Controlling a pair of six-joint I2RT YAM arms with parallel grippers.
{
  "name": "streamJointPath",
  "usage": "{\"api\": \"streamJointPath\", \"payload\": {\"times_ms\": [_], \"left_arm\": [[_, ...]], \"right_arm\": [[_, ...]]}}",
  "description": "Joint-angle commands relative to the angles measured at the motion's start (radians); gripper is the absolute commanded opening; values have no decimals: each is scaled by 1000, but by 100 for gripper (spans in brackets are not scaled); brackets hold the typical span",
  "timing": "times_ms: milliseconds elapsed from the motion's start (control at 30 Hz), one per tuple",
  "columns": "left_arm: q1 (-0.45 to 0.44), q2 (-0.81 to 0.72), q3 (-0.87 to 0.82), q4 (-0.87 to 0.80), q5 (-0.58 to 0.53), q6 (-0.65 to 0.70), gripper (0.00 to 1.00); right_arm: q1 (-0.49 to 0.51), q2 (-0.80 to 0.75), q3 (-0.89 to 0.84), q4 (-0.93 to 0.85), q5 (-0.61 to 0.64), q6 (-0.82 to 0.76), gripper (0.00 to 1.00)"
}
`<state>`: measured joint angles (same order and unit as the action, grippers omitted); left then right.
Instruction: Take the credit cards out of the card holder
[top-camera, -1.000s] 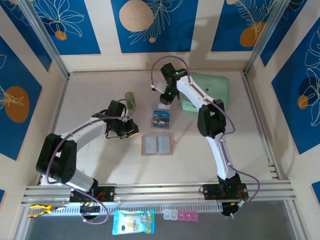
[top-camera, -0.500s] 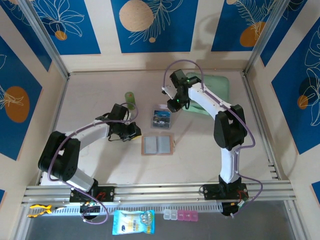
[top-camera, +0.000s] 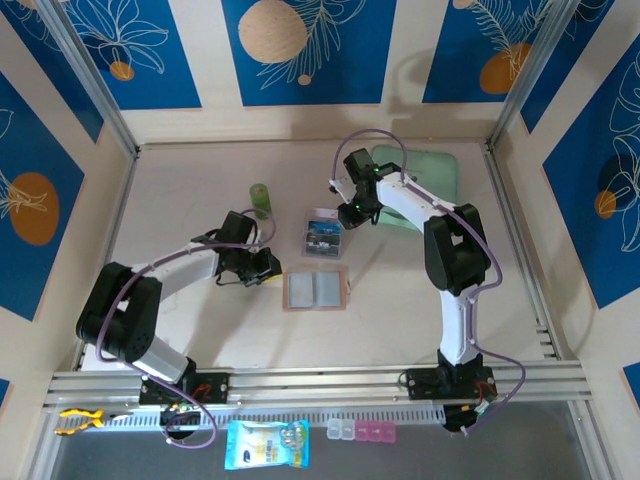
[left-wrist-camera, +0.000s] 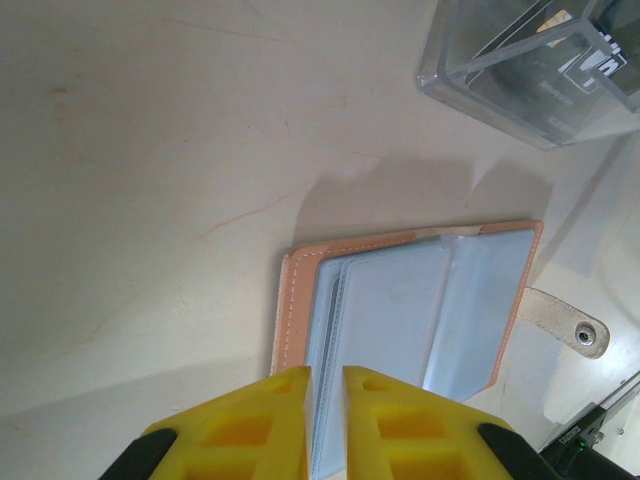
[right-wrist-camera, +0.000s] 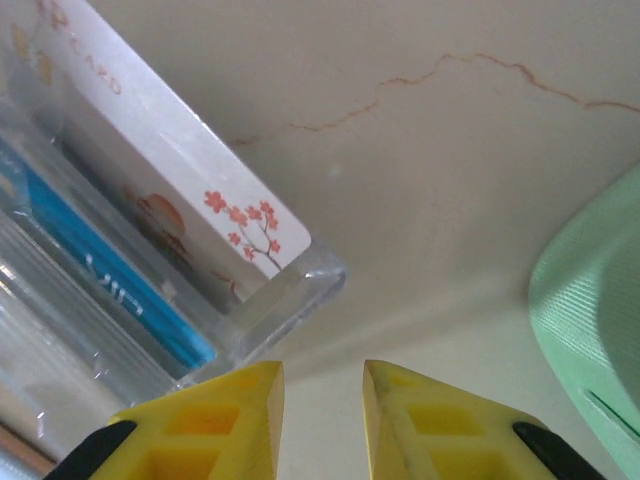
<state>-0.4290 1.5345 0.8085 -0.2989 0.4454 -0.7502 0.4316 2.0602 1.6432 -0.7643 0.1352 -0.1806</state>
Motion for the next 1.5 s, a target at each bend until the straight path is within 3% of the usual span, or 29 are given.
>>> {"api": "streamJointPath", "payload": {"times_ms": [0,400,633,1033,1267,1467], "left_arm": [[-7,-22,-11,-8,14,0,16],[-7,-32,-12,-13,15,2,17],[-26,-17,-5,0,34,5,16],[-99,32,-21,46,32,6,11],[-109,23,-84,58,-31,5,7],[-109,50,-128,110,-14,0,6]], "right_arm": [[-5,32,38,19,-41,21,29],[-18,45,82,23,-96,28,28],[-1,-93,-8,55,-102,108,27],[147,-361,-346,258,-235,565,24],[248,-347,-424,272,-313,814,13],[297,-320,-530,384,-353,910,17]]}}
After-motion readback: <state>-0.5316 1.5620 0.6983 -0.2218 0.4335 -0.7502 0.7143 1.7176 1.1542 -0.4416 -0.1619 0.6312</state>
